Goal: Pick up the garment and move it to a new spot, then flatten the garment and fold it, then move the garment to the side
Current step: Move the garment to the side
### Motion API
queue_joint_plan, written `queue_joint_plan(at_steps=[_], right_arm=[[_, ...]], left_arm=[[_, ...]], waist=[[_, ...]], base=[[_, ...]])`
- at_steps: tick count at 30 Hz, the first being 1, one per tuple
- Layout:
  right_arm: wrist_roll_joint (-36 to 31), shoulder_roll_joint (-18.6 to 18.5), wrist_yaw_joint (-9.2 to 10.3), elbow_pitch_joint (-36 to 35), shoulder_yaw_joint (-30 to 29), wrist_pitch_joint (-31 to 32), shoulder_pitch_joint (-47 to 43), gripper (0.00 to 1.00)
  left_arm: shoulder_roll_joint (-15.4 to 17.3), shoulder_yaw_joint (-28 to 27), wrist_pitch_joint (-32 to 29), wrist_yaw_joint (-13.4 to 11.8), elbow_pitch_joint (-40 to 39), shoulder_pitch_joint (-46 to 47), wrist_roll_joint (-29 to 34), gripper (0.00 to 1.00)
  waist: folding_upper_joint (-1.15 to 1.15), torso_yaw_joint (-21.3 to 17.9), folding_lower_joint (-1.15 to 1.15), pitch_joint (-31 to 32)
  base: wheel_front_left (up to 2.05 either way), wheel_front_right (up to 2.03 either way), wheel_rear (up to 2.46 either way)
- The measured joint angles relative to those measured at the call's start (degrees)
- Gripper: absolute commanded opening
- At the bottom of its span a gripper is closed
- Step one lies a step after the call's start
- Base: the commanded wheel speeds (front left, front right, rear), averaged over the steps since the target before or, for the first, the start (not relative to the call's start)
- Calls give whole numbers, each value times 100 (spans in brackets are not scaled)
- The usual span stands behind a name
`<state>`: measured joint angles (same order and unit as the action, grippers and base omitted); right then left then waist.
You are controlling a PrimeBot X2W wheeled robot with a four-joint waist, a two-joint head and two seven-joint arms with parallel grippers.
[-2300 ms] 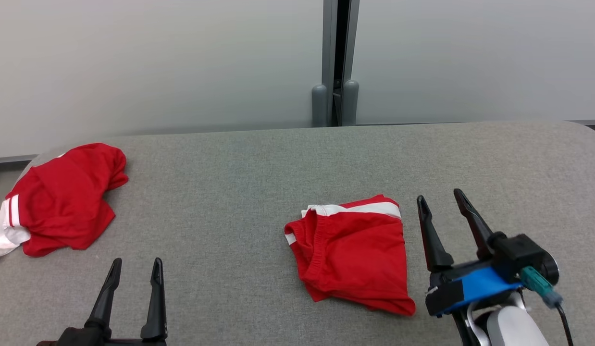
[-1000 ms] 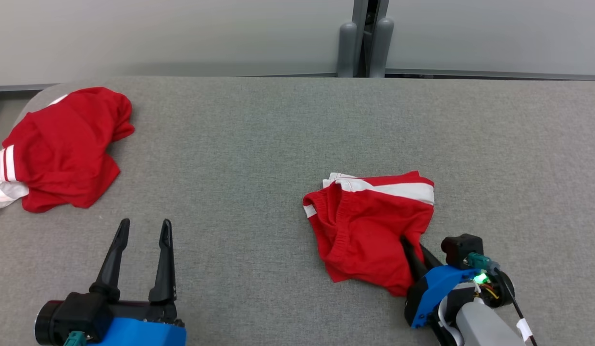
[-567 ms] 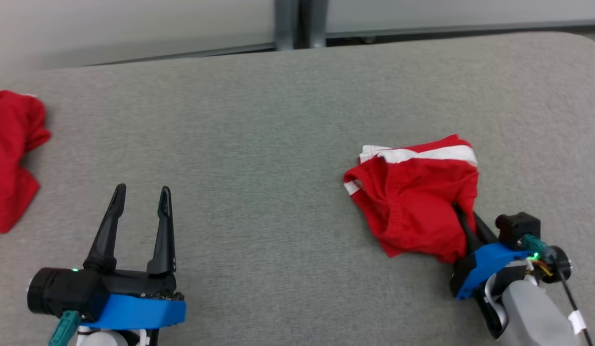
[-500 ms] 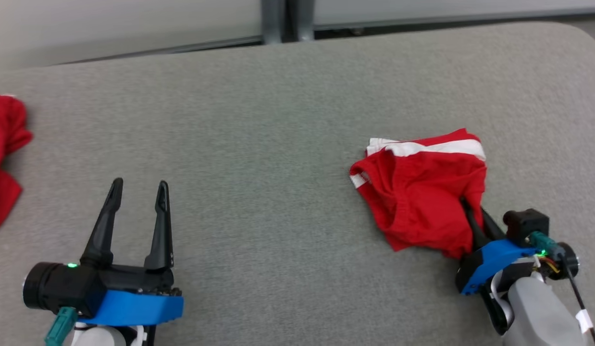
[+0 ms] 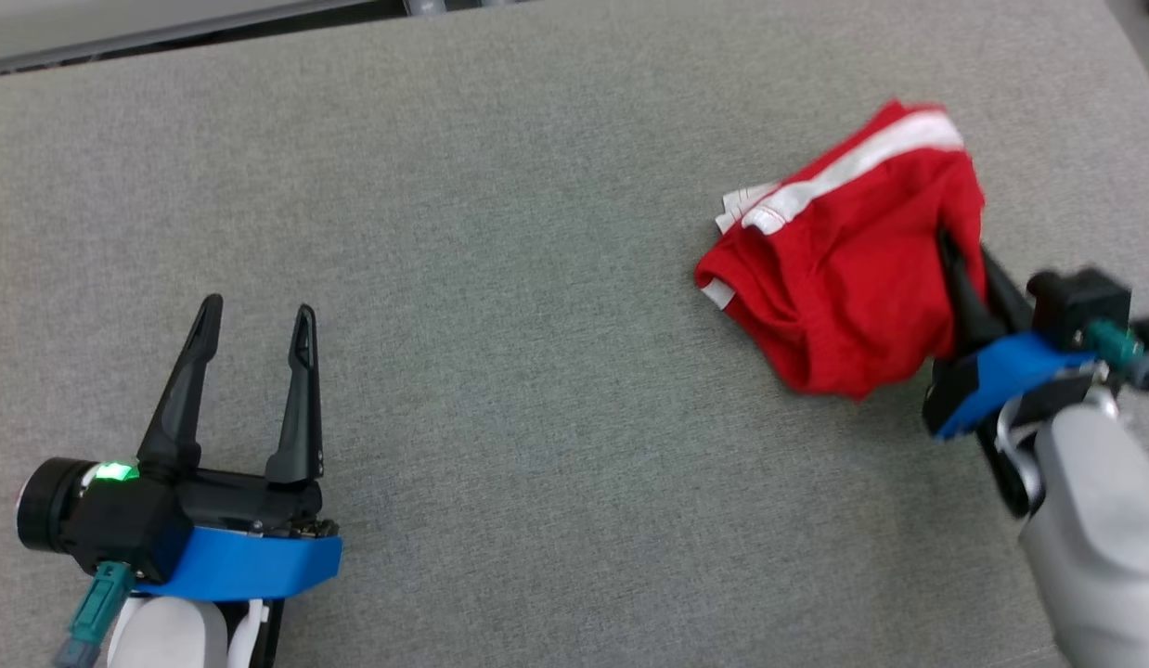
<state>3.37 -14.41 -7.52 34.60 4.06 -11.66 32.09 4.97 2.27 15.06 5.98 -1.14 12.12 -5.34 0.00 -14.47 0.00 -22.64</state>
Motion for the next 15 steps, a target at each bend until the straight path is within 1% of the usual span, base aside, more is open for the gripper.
queue_joint_plan(at_steps=[2, 6, 8, 13, 15], right_arm=[[-42, -164, 0, -101, 89, 146, 326, 0], [-23, -693, 0, -157, 64, 466, 1033, 0], [35, -958, 0, -87, 37, 635, 1312, 0], [181, -1669, 1, 216, -247, 834, 1945, 0], [188, -1840, 1, 324, -347, 913, 2124, 0]], left_arm=[[40, 15, 0, 7, -36, 60, 31, 100], [129, 54, -1, 22, -121, 248, 53, 100], [163, 87, 0, 26, -171, 361, 73, 100], [245, 148, 0, 56, -324, 598, 87, 100], [278, 160, -1, 57, -379, 695, 88, 100]], waist=[[0, 26, 0, -105], [0, 114, 0, -391], [0, 173, 0, -557], [0, 342, 0, -975], [0, 404, 1, -1141]], base=[[0, 0, 0], [0, 0, 0], [0, 0, 0], [0, 0, 0], [0, 0, 0]])
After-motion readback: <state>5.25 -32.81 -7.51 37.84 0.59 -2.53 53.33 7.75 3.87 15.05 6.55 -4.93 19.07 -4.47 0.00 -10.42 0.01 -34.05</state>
